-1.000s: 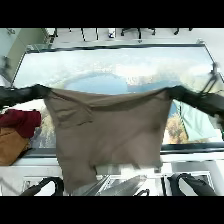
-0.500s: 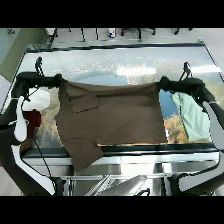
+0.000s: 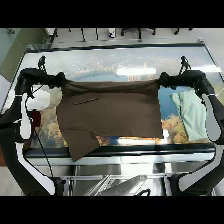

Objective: Fold the shirts.

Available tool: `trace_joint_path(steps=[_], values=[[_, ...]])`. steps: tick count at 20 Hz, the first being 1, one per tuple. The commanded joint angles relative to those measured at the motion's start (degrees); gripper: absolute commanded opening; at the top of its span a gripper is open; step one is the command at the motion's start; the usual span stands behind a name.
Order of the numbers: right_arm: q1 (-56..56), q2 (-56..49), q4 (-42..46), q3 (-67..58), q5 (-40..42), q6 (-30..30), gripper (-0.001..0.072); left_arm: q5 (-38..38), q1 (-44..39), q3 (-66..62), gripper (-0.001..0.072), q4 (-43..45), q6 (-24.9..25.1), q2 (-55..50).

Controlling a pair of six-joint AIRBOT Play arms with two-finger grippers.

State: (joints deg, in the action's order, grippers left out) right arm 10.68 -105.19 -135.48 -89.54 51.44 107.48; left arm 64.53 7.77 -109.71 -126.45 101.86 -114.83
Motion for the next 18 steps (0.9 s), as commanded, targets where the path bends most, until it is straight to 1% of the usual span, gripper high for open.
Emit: trace_joint_path(steps=[1, 3, 5, 7, 12, 18], values=[[-0.2, -0.3, 10.9, 0.0, 4.5, -3.4, 0.0015, 6.1, -1.2, 2.4, 0.0011, 12.0, -4.6, 2.3], [-0.5, -0.4, 13.5, 0.6, 4.3, -4.0, 0.0015, 9.2, -2.0, 3.1, 0.0011, 19.2, -8.0, 3.0], [-0.5, -0.6, 14.0, 0.8, 3.6, -4.0, 0.0015, 11.7, -2.2, 4.3, 0.0011, 23.0, -9.2, 3.0], [-0.5, -1.0, 13.8, 0.8, 3.0, -4.0, 0.0015, 11.2, -2.1, 5.8, 0.0011, 23.4, -10.1, 3.0], [-1.5, -2.6, 13.8, 0.8, 2.1, -4.0, 0.0016, 6.9, -2.9, 6.4, 0.0011, 23.3, -10.5, 2.9], [-3.0, -3.9, 13.8, 0.8, 1.1, -4.0, 0.0016, 6.0, -4.4, 6.4, 0.0011, 23.5, -10.5, 2.9]])
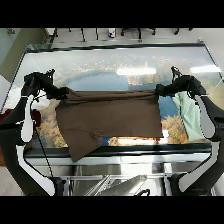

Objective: Fold the shirts.

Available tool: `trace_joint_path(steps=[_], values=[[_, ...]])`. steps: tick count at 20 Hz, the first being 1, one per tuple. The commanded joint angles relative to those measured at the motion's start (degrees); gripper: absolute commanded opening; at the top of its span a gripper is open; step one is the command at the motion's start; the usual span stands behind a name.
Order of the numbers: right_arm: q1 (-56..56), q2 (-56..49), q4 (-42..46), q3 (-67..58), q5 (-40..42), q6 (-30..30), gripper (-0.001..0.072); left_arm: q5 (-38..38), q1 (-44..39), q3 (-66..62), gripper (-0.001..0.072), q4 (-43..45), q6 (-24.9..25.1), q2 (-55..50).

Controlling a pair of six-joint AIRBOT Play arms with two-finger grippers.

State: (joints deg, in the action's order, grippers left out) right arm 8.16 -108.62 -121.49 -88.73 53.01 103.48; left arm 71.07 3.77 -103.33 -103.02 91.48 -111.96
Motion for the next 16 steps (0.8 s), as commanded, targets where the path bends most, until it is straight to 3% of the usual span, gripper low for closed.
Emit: trace_joint_path(steps=[1, 3, 4, 5, 7, 8, 13, 16], values=[[-0.5, -0.4, -0.2, 0.0, -0.5, 0.0, 0.0016, -0.6, -0.4, 0.0, 0.0011, 0.0, -0.1, 0.0], [-0.5, -0.4, -0.3, 0.0, -0.2, 0.0, 0.0034, -0.6, -0.5, 0.0, 0.0011, -0.6, -0.1, 0.0], [-0.5, -0.4, -1.0, -0.1, 0.5, 0.0, 0.0195, -0.6, -0.5, 0.0, 0.0012, -1.6, 0.0, 0.0], [-0.4, -0.2, -1.9, -0.1, 1.4, 0.0, 0.0382, -0.2, -0.5, -0.3, 0.008, -3.0, 0.0, 0.0], [-0.4, 1.0, -2.4, -0.2, 4.0, -0.1, 0.0417, 2.4, -0.5, -2.3, 0.0595, -3.6, 0.0, 0.0], [-0.2, 2.3, -2.3, -0.2, 5.3, -0.1, 0.0423, 4.8, -0.5, -4.0, 0.0644, -3.6, -0.1, 0.0], [4.7, 13.5, -3.1, 0.2, 17.7, 1.3, 0.0441, 27.8, 2.6, -15.4, 0.0643, -3.4, -1.8, 1.5], [10.0, 20.5, -0.2, 6.6, 24.5, 1.7, 0.0441, 30.3, 5.9, -3.1, 0.0642, -3.5, -2.2, 10.9]])
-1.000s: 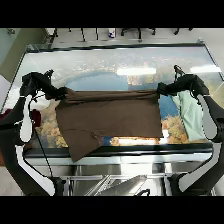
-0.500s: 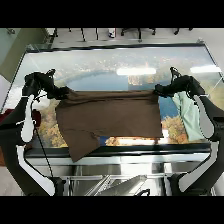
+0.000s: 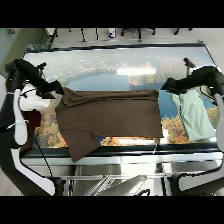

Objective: Fold the shirts.

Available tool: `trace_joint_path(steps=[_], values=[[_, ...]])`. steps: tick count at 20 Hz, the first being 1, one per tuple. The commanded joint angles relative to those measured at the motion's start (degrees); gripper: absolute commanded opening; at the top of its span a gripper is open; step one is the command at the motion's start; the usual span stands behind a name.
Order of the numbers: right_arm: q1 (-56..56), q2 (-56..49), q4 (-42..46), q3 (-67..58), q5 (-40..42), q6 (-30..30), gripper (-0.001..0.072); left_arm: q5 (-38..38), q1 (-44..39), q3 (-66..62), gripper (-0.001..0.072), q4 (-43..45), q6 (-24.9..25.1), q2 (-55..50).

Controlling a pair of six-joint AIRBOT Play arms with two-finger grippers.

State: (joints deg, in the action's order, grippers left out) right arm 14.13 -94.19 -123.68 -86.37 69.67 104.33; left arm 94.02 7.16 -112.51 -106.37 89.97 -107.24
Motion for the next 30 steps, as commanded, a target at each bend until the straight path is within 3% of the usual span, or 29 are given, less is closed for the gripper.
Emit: trace_joint_path(steps=[1, 7, 8, 9, 14, 20, 21, 22, 23, 24, 28, 30], values=[[6.3, 8.8, 1.9, 9.0, 8.4, 1.6, 0.0441, 6.3, 3.3, 12.9, 0.0642, -0.2, -0.5, 10.4], [19.1, 21.7, -3.4, 37.4, 0.7, 9.3, 0.0442, -15.4, 6.9, 63.7, 0.0643, -4.9, 1.9, 38.8], [20.2, 21.8, -4.8, 39.7, 0.2, 10.3, 0.0455, -17.1, 7.7, 68.6, 0.0643, -6.0, 2.2, 40.6], [20.8, 21.7, -5.2, 41.7, -0.2, 11.0, 0.0533, -18.1, 8.7, 72.8, 0.0643, -6.8, 2.7, 42.1], [19.8, 20.8, -6.6, 47.4, -3.4, 12.5, 0.0531, -25.1, 11.0, 83.5, 0.0642, -15.4, 8.0, 43.5], [17.6, 18.8, -6.6, 48.6, -4.1, 13.4, 0.053, -30.7, 5.7, 79.7, 0.0641, -18.2, 9.0, 32.7], [17.1, 18.5, -6.7, 48.9, -4.1, 13.4, 0.053, -30.4, 4.6, 77.7, 0.0495, -18.1, 9.0, 30.4], [16.4, 18.2, -6.7, 49.3, -4.1, 13.4, 0.053, -29.7, 4.0, 75.8, 0.0231, -17.9, 9.0, 28.8], [15.6, 17.9, -6.6, 49.8, -4.1, 13.4, 0.053, -28.5, 3.3, 73.9, 0.0044, -17.7, 9.1, 27.6], [14.7, 17.4, -6.5, 50.2, -4.2, 13.4, 0.0529, -27.4, 2.6, 72.1, 0.0012, -17.7, 9.1, 27.0], [11.3, 13.0, -6.3, 50.4, -4.2, 13.7, 0.0516, -22.8, 0.7, 67.0, 0.0012, -17.6, 9.0, 27.8], [9.1, 10.7, -9.2, 50.4, -4.0, 15.5, 0.0347, -21.9, 0.6, 66.4, 0.0012, -17.7, 9.0, 29.4]])
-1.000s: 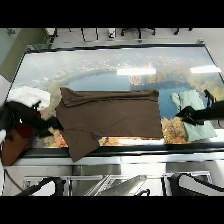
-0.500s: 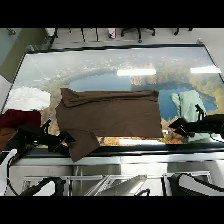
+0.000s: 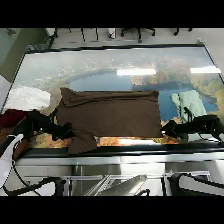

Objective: Fold the shirts.

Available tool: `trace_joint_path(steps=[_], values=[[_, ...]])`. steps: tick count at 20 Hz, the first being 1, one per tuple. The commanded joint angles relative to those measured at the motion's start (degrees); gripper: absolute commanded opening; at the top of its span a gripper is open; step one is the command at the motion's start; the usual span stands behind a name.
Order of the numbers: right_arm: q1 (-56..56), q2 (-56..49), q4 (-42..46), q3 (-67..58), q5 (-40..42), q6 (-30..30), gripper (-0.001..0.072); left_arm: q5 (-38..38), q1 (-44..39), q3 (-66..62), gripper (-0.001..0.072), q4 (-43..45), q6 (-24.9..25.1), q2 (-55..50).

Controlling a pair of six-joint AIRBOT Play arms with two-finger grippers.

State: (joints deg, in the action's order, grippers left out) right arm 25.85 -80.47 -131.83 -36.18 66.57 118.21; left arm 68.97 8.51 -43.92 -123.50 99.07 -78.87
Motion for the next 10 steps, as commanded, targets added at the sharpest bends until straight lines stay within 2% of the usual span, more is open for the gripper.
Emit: trace_joint_path(steps=[1, 2, 3, 4, 7, 10], values=[[-3.9, -3.7, -3.2, 0.3, -0.5, 3.0, 0.0281, 3.4, -0.7, -2.1, 0.0012, -0.4, 0.0, 2.0], [-5.1, -3.8, -5.1, 0.3, -0.2, 3.6, 0.0203, 3.8, -0.7, -2.1, 0.0012, -0.3, 0.0, 3.2], [-6.4, -3.8, -6.5, 0.2, -0.2, 3.6, 0.0078, 4.9, -0.7, -2.2, 0.0012, 0.4, 0.0, 4.6], [-7.2, -3.8, -6.8, -0.1, -0.1, 3.6, 0.0019, 6.7, -0.7, -2.2, 0.0012, 2.0, -0.1, 6.6], [-6.7, -2.2, -5.6, -0.2, 0.0, 2.8, 0.0016, 12.3, -0.7, -2.0, 0.0012, 9.7, -1.2, 14.0], [-5.4, 2.3, 1.6, -0.1, -0.4, -4.6, 0.0017, 15.0, -0.7, -1.8, 0.0012, 16.5, -4.2, 22.0]])
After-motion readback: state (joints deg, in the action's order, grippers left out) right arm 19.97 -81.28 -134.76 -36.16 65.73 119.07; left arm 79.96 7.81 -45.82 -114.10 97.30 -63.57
